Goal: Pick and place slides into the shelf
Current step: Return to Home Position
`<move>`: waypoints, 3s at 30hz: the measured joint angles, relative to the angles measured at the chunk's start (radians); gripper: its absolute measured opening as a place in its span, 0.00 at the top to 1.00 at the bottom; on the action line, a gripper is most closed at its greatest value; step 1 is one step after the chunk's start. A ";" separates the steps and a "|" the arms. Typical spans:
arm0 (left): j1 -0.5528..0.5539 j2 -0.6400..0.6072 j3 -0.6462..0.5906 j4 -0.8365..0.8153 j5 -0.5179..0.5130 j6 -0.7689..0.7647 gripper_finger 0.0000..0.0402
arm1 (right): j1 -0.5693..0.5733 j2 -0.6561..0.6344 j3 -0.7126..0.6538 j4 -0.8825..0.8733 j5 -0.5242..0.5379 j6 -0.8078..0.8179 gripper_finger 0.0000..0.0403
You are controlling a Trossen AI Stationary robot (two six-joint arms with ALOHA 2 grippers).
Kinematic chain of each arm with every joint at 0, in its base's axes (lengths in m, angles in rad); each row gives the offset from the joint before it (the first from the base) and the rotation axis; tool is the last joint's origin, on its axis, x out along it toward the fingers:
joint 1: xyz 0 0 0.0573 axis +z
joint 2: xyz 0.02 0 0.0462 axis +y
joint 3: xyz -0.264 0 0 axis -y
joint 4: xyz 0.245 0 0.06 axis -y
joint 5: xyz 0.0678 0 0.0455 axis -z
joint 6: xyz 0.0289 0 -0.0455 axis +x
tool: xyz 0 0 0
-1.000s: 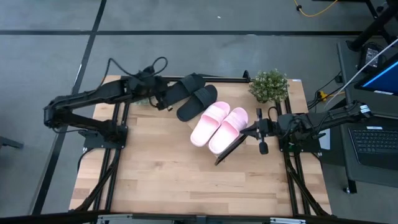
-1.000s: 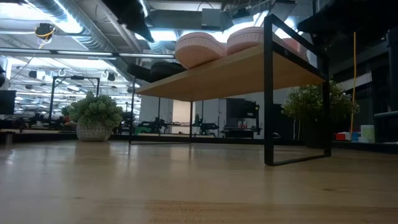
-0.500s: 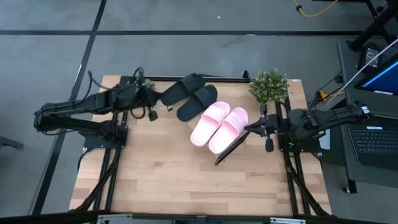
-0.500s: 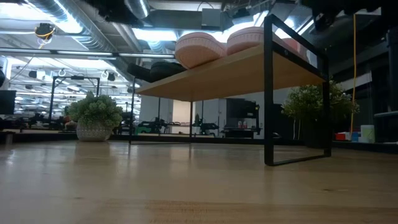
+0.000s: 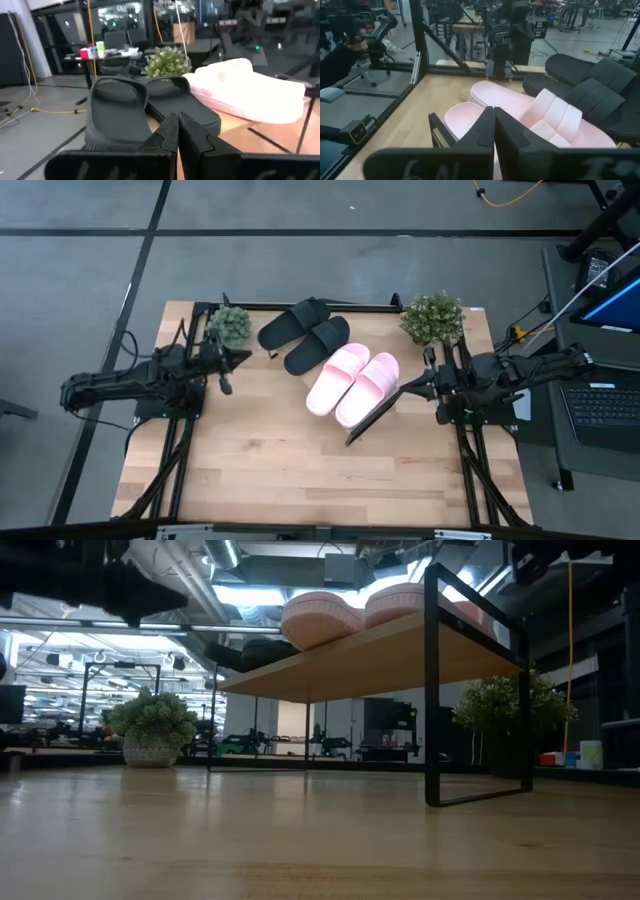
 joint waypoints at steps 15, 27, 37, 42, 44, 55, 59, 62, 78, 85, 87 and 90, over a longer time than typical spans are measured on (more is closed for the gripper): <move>-0.033 -0.159 -0.220 0.132 0.050 -0.053 1.00 | 0.001 0.109 -0.097 0.219 -0.126 -0.098 0.99; -0.059 -0.157 -0.252 0.152 0.050 -0.052 1.00 | 0.001 0.035 -0.226 0.313 -0.140 -0.073 0.99; -0.058 -0.157 -0.252 0.151 0.050 -0.052 1.00 | 0.000 0.003 -0.285 0.405 -0.183 -0.097 0.99; -0.058 -0.157 -0.252 0.150 0.049 -0.052 1.00 | 0.000 0.005 -0.301 0.425 -0.183 -0.052 0.99; -0.058 -0.157 -0.252 0.150 0.049 -0.052 1.00 | 0.000 0.009 -0.301 0.429 -0.182 -0.050 0.99; -0.058 -0.157 -0.251 0.149 0.049 -0.051 1.00 | 0.000 0.012 -0.301 0.469 -0.150 -0.073 0.99; -0.058 -0.157 -0.251 0.149 0.049 -0.051 1.00 | 0.000 0.009 -0.300 0.498 -0.149 -0.076 0.99; -0.058 -0.157 -0.251 0.149 0.049 -0.051 1.00 | 0.000 0.010 -0.300 0.496 -0.149 -0.082 0.99; -0.058 -0.156 -0.251 0.148 0.043 -0.051 1.00 | -0.105 -0.333 -0.518 0.509 -0.262 -0.119 0.95; -0.058 -0.156 -0.251 0.148 0.043 -0.051 1.00 | -0.134 -0.466 -0.531 0.418 -0.262 -0.076 0.96; -0.058 -0.156 -0.251 0.148 0.044 -0.051 1.00 | -0.137 -0.504 -0.531 0.362 -0.262 -0.076 0.96; -0.058 -0.156 -0.251 0.149 0.044 -0.051 1.00 | -0.138 -0.510 -0.531 0.302 -0.262 -0.085 0.97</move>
